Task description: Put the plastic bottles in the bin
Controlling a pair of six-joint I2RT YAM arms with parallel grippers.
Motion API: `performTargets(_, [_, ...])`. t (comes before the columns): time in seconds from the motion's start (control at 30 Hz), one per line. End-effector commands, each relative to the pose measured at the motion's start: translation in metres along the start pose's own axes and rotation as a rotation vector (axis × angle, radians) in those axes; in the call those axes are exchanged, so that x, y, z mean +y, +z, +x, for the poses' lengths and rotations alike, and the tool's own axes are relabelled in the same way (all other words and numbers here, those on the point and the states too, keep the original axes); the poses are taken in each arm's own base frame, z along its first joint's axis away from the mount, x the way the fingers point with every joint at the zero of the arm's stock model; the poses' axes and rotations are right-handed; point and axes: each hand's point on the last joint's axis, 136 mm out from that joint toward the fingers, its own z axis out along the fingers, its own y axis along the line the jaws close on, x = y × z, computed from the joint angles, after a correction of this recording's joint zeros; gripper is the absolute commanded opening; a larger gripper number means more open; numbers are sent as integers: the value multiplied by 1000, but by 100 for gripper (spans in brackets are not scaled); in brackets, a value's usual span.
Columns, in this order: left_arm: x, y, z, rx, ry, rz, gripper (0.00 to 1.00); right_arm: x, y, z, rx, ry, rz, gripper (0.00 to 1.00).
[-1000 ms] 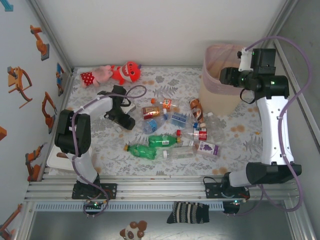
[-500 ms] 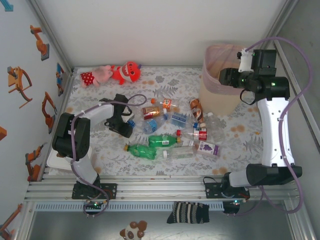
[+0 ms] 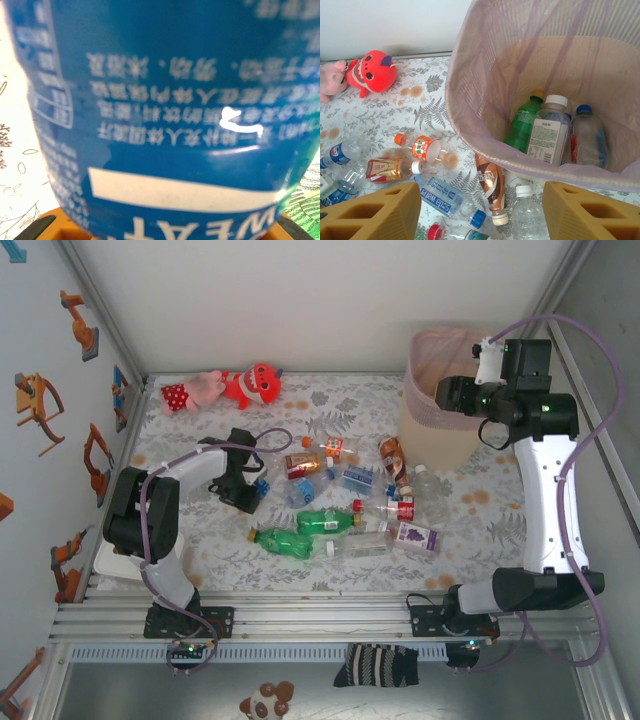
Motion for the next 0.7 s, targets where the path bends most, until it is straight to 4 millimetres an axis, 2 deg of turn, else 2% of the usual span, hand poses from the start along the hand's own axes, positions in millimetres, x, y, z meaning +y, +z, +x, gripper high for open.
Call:
performTargets(0.0, [-1, -12, 8, 0, -3, -11, 24, 8, -10, -4, -29, -5, -18, 64])
performTargets(0.17, [-7, -37, 8, -78, -13, 11, 23, 16, -18, -5, -48, -7, -40, 64])
performTargets(0.27, [-16, -66, 0, -194, -15, 59, 23, 25, -25, -7, -69, -5, -79, 64])
performTargets(0.47, [-54, -141, -23, -501, 37, 261, 23, 61, -42, -17, -169, -13, -261, 64])
performTargets(0.67, [-103, -220, -32, -806, 169, 533, 24, 116, -75, -29, -336, -60, -561, 66])
